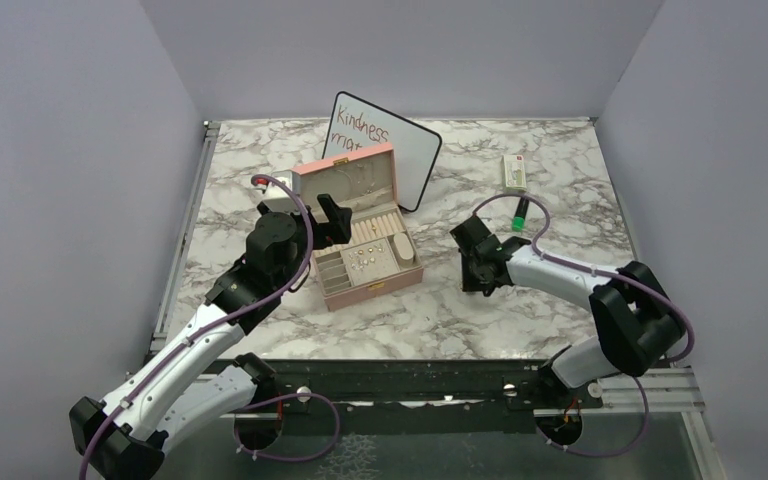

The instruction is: Organize the mixed jewelry

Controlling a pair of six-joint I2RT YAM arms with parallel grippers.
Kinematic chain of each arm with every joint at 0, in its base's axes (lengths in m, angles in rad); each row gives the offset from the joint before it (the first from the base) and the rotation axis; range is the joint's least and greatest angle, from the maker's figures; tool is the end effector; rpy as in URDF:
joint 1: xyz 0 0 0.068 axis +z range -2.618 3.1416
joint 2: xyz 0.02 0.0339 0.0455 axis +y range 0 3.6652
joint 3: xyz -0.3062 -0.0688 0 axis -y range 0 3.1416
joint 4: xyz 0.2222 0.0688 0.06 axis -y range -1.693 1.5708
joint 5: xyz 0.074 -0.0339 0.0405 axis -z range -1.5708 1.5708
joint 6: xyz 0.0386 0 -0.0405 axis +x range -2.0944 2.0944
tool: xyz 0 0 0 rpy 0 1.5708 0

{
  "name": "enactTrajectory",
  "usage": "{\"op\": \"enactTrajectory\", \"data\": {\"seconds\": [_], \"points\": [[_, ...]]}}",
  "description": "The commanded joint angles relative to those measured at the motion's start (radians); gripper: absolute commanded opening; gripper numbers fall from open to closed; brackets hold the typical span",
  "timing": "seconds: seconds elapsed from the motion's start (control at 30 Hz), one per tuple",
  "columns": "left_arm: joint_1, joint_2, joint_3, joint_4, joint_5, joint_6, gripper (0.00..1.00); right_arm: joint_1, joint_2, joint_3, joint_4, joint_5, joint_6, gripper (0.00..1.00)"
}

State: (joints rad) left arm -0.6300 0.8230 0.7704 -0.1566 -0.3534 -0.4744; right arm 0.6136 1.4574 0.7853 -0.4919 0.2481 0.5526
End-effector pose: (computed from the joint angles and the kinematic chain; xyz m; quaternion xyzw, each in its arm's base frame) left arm 0.1247 -0.0744 0.3633 -0.0508 0.7713 -0.2087 0.5992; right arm 0.2022 0.1308 0.2240 -0.0047 0.9722 0.0092 0.2340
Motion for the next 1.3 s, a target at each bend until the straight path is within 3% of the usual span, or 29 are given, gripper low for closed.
{"op": "enactTrajectory", "data": {"seconds": [0.0,0.83,1.27], "points": [[0.003,-0.005,-0.006,0.025,0.015,-0.009,0.99,-0.004,0.056,0.015,0.058,-0.038,-0.059,0.27],[0.003,-0.003,-0.008,0.022,-0.001,-0.004,0.99,-0.049,0.100,0.097,0.119,-0.054,-0.080,0.26],[0.003,-0.007,-0.011,0.018,0.000,-0.010,0.99,-0.057,0.121,0.084,0.098,-0.082,-0.079,0.19]]}}
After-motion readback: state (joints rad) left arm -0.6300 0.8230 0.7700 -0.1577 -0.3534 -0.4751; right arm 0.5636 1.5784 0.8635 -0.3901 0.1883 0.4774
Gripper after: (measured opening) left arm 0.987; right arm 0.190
